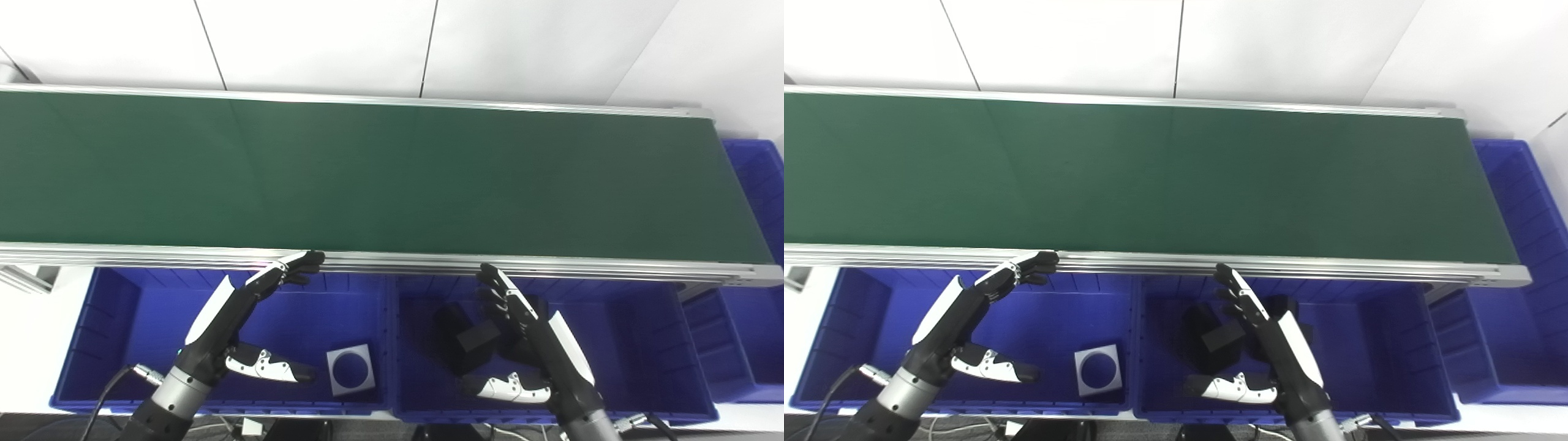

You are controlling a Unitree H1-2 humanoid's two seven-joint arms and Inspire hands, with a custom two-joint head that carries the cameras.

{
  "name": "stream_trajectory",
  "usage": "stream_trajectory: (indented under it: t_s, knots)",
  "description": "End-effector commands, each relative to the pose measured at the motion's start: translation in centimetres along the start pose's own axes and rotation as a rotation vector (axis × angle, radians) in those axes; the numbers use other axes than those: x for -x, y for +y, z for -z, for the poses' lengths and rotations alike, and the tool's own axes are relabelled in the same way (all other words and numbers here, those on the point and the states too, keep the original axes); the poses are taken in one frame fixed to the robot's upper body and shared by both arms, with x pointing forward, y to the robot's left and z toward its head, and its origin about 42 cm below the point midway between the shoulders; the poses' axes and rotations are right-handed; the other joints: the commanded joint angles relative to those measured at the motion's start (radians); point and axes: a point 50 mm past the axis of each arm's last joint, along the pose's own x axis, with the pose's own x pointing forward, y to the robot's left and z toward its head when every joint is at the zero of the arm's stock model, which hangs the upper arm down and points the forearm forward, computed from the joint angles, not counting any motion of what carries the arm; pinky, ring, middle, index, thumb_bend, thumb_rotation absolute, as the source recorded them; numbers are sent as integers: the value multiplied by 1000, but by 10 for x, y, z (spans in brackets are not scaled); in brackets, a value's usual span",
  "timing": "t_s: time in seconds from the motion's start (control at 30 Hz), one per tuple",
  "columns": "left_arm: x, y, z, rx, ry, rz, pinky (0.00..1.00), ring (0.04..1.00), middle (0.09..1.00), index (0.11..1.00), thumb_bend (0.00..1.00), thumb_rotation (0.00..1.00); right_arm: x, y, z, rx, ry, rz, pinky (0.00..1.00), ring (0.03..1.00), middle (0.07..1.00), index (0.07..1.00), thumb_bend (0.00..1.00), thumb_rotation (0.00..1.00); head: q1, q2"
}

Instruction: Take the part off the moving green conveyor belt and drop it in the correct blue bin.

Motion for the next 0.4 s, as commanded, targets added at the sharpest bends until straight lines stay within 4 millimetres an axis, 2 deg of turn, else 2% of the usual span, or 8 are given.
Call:
stream_trajectory:
  t_s: [0.0,0.2,0.37]
  knots:
    - [-3,2,-5,9,-38,-8,742,818,862,850,954,439,-2,-1,-8,14,-76,20,806,887,938,975,974,500,3,-2]
    - [-6,6,-3,30,-39,-7,727,816,867,858,945,431,-5,-1,-7,30,-86,34,808,885,931,969,957,503,5,-8]
    - [-13,9,0,38,-43,-20,720,808,866,856,958,436,-13,0,-4,50,-83,45,802,884,930,969,962,512,0,-29]
